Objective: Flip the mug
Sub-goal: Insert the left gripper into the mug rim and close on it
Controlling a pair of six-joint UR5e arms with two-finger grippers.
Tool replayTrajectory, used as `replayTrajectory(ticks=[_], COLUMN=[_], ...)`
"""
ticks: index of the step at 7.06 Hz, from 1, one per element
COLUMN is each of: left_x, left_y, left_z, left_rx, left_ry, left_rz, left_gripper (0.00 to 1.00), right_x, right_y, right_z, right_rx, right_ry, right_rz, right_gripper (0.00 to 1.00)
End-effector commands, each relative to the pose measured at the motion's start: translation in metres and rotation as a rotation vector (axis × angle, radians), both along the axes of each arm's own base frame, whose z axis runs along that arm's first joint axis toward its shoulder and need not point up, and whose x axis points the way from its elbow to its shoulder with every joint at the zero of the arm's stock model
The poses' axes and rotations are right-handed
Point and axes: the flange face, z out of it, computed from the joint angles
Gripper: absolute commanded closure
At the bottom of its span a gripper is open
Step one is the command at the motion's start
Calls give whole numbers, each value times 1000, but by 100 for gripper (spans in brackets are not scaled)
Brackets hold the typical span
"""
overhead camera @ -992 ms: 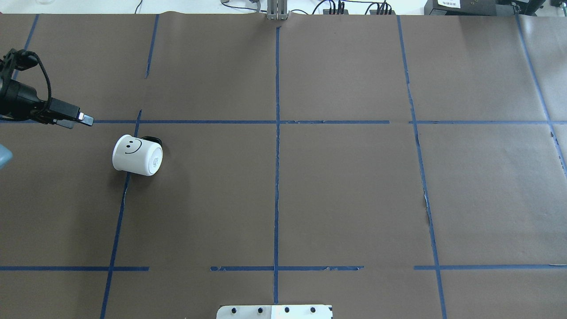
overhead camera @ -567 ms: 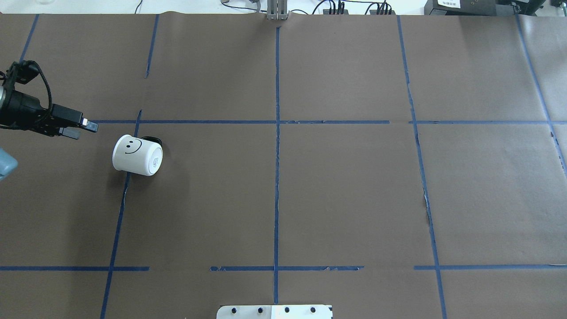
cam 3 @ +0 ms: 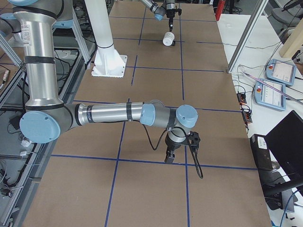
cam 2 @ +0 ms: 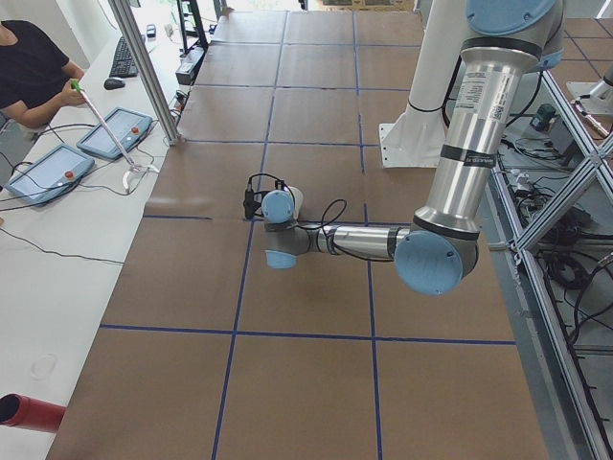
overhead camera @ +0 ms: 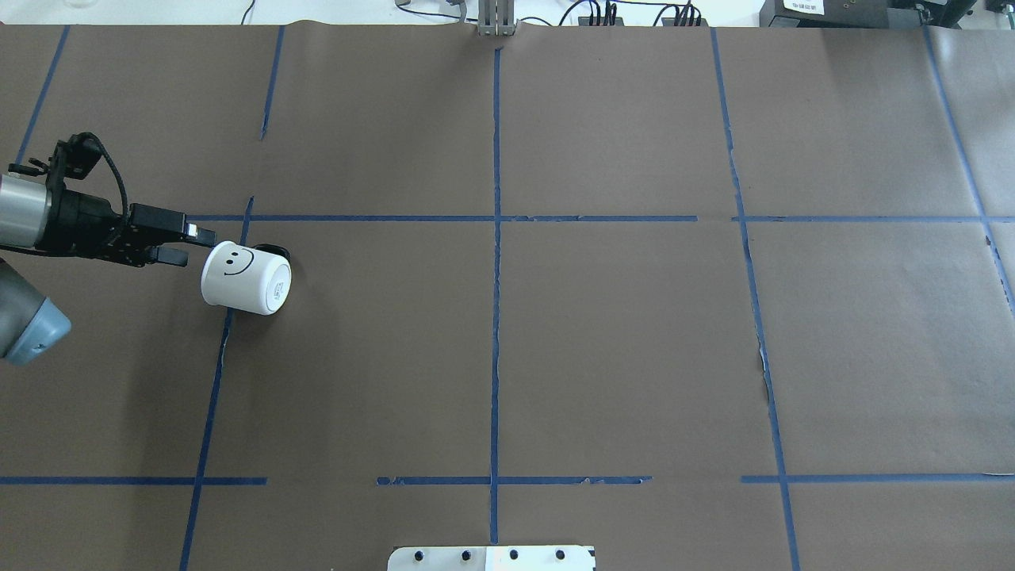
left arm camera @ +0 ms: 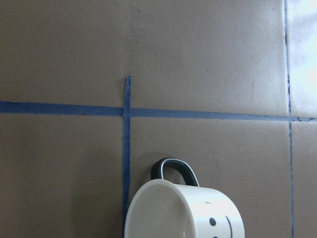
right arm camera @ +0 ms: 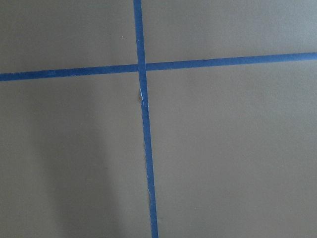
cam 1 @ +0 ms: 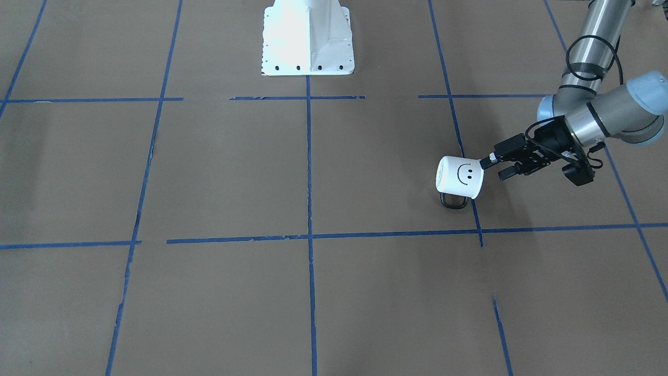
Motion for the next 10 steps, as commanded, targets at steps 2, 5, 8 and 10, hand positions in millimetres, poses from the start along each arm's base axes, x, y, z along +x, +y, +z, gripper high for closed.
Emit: replayTrajectory(ticks=[2,5,8,10], left_x=[22,34,40,43], left_y=[-3,-1,3,4], left_z=[-8,-10,-10,-11], left_rx=[-4,-3,-3,-2], left_ry=[21,22,22,23], left_rz=[0,19,32,37], left_gripper=[0,3,17,35], right_x=[0,0,0,0], right_y=[0,0,0,0], right_z=[0,0,0,0], right_rx=[0,0,0,0], right_ry=[0,0,0,0], right_rz=[0,0,0,0], right_gripper=[0,0,0,0])
